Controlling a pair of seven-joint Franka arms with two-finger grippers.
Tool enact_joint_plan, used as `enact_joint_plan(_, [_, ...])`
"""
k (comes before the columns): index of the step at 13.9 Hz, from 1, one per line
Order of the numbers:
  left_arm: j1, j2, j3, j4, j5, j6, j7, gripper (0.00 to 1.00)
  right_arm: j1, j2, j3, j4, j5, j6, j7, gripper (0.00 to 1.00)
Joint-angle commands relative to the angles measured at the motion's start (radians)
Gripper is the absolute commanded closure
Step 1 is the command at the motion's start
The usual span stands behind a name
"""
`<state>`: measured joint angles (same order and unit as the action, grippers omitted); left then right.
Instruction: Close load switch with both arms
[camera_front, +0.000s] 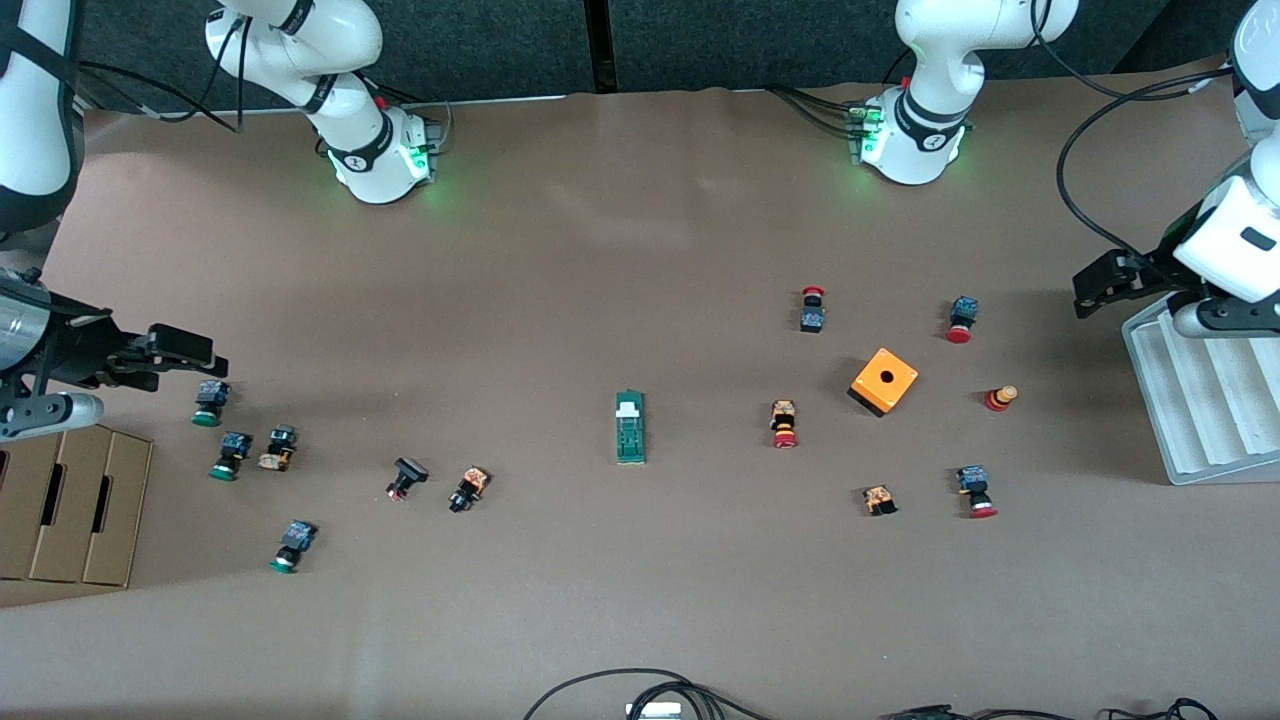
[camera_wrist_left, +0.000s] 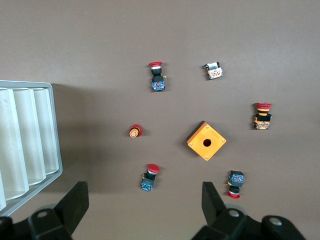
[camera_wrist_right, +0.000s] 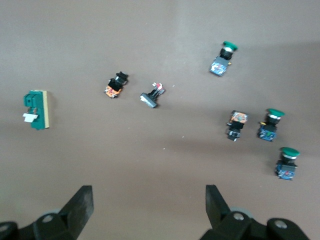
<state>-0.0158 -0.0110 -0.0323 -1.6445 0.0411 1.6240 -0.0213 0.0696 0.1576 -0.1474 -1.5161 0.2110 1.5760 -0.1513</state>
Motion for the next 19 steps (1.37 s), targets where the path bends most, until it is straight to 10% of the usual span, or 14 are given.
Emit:
enact_joint_plan(1, [-0.006,0.013,-0.024,0.032,-0.006,-0.018,-0.012,0.00,-0.007,-0.003,-0.003,0.000,0.025,-0.017,-0.004,0.00])
enact_joint_plan(14, [-0.015,0.176,-0.382,0.169,0.005,0.039,-0.608,0.00,0.010,0.002,0.005,0.017,-0.127,0.013,-0.036,0.00])
enact_joint_plan(19, [-0.169,0.241,-0.389,0.153,0.092,0.203,-0.842,0.00,0.022,0.002,0.006,0.023,-0.118,0.013,-0.024,0.00])
